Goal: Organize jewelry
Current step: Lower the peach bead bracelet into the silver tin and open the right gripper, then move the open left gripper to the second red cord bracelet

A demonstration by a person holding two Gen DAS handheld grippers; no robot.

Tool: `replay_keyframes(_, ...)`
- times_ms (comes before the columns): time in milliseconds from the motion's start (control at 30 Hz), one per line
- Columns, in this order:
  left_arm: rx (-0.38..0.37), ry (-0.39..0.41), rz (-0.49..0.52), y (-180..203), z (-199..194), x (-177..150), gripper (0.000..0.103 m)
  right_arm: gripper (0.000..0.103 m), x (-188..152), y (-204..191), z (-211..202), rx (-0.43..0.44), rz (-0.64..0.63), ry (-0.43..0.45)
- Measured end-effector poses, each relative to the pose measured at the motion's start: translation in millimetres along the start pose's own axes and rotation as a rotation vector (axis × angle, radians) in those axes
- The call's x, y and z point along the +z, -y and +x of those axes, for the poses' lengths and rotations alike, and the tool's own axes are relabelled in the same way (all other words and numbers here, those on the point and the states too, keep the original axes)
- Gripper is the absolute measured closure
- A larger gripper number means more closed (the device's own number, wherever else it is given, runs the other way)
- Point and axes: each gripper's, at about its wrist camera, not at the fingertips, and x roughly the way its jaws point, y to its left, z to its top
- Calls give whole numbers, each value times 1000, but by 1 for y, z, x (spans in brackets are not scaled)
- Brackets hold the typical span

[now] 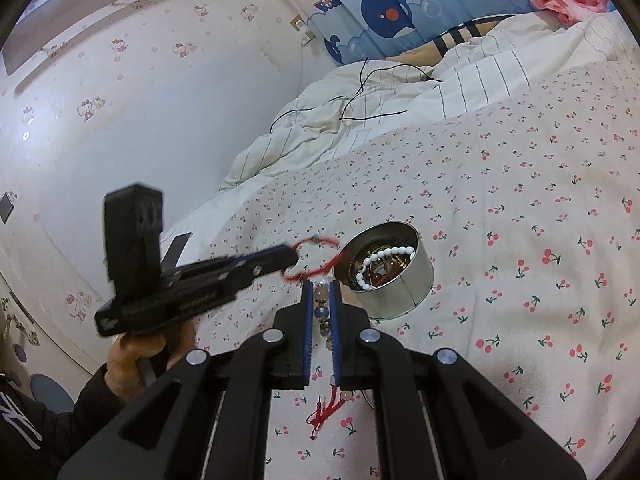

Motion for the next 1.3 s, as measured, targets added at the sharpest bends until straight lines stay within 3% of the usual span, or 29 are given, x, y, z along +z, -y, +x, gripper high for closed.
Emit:
replay_keyframes(167,-100,-51,-116,-19,37,9,96,94,1,2,-2,3,13,11)
replay_keyframes(333,23,-158,-87,-22,72,1,93,94,1,2,0,6,9,2)
replay_keyframes(400,25,-159,-87,-22,69,1,91,94,2,2,2,5,9,-1)
replay_keyframes(433,32,-155,-84,-22,64,2,89,94,3,3,2,10,15,0)
replay_keyframes(500,86,-125,-65,-22,48,1,64,94,9,5,5,20,28,10)
replay_keyframes(533,119,-98,-58,-22,38,-1,44,94,13,6,7,28,38,16)
replay_keyframes(667,107,-48,-101,-35,11,-7,40,94,29,7,31,84,76,11)
replay_keyframes(833,106,1,-255,-71,-2,-9,34,94,41,17,79,156,145,-27)
replay_keyframes(900,91,5,-296,-79,-2,-9,32,94,44,24,100,90,142,-65)
replay_keyframes(933,96,3,-292,-80,-2,-9,32,94,45,26,106,25,115,-81)
replay_keyframes(967,106,-2,-279,-79,-1,-9,32,92,45,25,115,-112,53,-112)
replay_keyframes(1000,112,-6,-265,-77,-1,-9,31,90,46,24,119,-167,23,-126)
replay_keyframes(1067,121,-16,-216,-69,1,-8,30,63,44,17,120,-272,-60,-142)
replay_keyframes(1100,129,-20,-189,-64,2,-8,30,54,42,14,117,-300,-87,-138)
replay_keyframes(1300,156,-31,-46,-35,0,-10,29,48,27,8,85,-316,-127,-112)
